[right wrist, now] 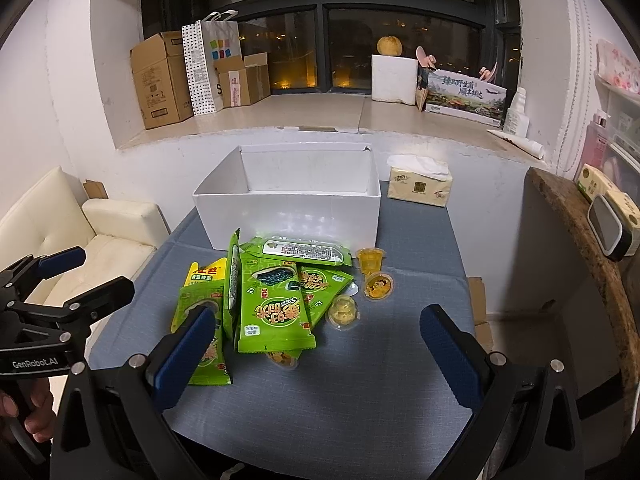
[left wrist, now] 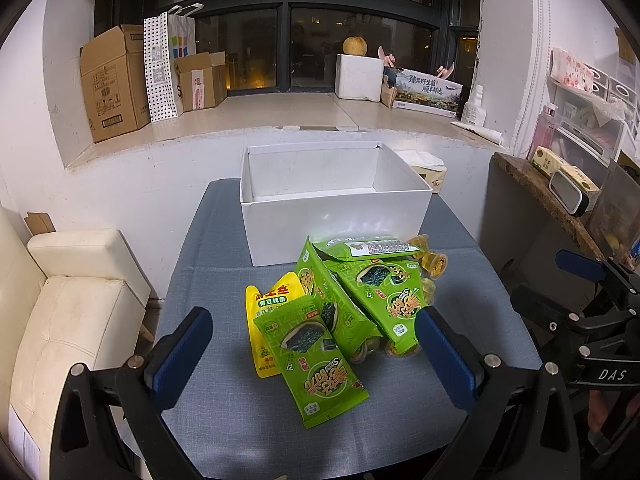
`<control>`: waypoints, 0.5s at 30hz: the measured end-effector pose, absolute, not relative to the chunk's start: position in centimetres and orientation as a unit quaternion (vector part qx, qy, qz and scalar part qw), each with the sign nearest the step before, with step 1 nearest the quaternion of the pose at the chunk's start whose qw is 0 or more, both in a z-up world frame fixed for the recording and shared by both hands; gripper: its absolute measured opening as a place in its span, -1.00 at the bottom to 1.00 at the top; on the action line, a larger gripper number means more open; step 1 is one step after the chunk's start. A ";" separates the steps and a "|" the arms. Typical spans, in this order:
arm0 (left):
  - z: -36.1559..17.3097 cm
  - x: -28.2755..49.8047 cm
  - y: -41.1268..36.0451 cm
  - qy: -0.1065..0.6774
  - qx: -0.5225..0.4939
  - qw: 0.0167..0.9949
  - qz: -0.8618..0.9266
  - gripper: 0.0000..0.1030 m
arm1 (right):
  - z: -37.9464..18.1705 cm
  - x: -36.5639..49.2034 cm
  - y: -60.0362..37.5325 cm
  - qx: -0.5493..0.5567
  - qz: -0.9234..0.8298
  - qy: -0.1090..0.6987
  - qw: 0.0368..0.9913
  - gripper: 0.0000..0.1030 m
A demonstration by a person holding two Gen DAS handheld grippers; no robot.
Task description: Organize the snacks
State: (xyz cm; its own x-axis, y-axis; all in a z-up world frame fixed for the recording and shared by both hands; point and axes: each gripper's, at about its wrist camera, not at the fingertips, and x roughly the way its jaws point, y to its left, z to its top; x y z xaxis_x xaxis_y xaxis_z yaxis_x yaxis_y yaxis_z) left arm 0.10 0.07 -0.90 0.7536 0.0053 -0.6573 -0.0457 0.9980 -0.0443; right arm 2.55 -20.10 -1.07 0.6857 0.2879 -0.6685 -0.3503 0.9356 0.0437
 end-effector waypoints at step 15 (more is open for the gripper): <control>-3.3 0.6 3.3 0.368 -0.074 0.926 0.027 1.00 | -7.3 8.8 -14.7 -0.072 0.245 0.405 0.878 1.00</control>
